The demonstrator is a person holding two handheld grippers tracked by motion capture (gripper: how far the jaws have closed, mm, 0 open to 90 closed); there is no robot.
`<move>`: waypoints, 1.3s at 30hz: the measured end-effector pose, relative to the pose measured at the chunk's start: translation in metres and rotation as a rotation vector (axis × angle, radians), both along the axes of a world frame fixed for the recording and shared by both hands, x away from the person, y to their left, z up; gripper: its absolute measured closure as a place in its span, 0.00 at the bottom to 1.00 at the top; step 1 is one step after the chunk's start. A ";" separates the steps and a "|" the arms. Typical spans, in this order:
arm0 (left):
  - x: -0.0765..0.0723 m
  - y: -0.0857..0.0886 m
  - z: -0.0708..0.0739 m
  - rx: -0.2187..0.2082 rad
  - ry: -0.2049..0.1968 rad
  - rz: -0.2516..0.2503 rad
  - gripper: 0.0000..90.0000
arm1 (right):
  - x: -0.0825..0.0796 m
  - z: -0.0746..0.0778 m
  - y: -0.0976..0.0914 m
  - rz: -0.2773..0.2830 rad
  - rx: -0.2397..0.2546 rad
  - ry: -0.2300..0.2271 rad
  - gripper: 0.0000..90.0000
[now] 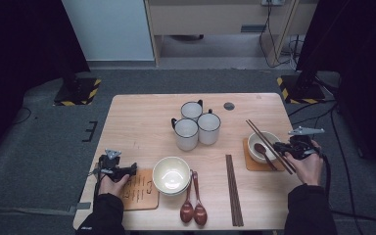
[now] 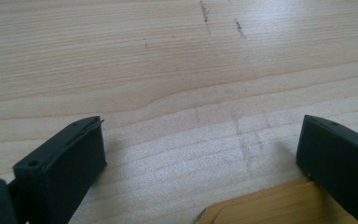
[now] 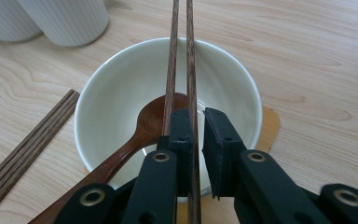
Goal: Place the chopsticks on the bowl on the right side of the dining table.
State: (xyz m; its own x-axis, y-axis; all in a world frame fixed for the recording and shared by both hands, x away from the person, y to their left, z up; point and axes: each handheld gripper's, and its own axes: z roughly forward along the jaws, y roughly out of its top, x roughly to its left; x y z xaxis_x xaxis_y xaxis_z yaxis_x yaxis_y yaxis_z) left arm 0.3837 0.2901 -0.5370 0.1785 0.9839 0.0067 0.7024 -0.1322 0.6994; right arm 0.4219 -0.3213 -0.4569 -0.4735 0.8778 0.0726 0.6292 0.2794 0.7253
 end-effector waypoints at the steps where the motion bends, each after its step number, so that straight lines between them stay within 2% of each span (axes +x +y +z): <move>1: 0.000 0.000 0.000 0.000 0.000 0.000 0.00 | 0.000 0.000 0.000 0.002 -0.002 0.000 0.94; 30: 0.000 0.000 0.000 0.000 0.000 0.001 0.00 | -0.001 -0.001 0.003 0.005 0.010 0.010 0.94; 33: 0.000 0.000 0.000 0.000 0.000 0.001 0.00 | -0.001 0.000 0.003 0.000 0.022 0.003 0.89; 39: 0.000 0.000 0.000 0.000 0.000 0.001 0.00 | -0.002 0.003 0.007 0.014 0.020 -0.047 0.77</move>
State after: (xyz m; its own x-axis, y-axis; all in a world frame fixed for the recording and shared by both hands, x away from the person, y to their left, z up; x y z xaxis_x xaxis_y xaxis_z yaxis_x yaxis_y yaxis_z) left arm 0.3837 0.2900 -0.5370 0.1778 0.9840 0.0067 0.7025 -0.1317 0.6994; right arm 0.4195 -0.3147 -0.4540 -0.4887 0.8698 0.0672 0.5907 0.2732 0.7592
